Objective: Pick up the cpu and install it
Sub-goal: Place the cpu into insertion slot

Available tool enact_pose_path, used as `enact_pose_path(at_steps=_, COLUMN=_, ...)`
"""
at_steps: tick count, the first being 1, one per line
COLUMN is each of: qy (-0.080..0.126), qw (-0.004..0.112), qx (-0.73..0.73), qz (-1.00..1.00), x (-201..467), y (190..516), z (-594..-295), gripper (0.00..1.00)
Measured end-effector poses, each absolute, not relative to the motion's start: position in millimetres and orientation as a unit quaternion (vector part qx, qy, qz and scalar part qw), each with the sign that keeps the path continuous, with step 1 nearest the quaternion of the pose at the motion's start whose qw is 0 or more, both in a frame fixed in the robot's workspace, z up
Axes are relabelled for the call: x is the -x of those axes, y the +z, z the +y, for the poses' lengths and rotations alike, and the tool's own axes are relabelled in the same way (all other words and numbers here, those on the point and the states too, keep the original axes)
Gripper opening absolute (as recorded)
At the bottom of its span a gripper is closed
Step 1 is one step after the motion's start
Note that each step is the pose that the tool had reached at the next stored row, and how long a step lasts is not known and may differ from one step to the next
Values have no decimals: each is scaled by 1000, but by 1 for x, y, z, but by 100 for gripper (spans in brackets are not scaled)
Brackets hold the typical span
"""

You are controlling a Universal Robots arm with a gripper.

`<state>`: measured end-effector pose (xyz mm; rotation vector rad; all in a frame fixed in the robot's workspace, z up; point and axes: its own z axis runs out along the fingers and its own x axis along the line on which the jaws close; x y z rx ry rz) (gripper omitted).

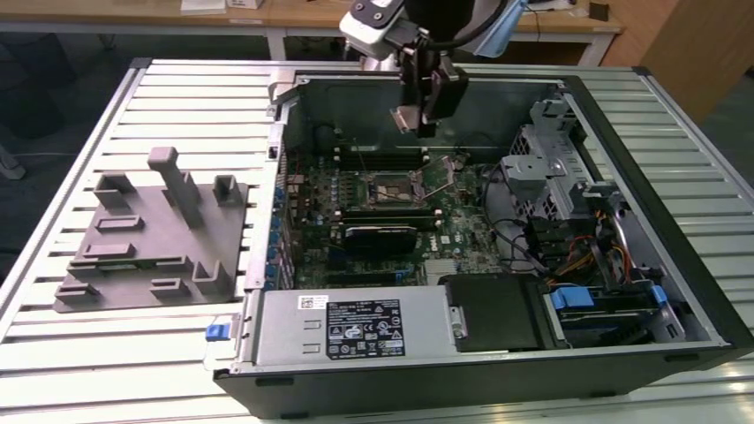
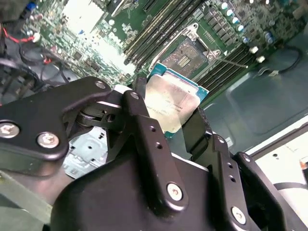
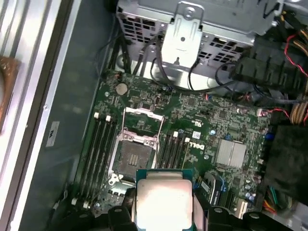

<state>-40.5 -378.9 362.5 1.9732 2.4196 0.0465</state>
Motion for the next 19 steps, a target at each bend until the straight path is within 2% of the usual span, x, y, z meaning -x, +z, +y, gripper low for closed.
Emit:
enact_pose_path(at_steps=11, qy=14, qw=11, qx=-683, qz=731, x=41, y=359, z=-376, gripper=54)
enact_pose_path(at_steps=19, qy=14, qw=11, qx=-685, qz=728, x=41, y=347, z=-352, gripper=54)
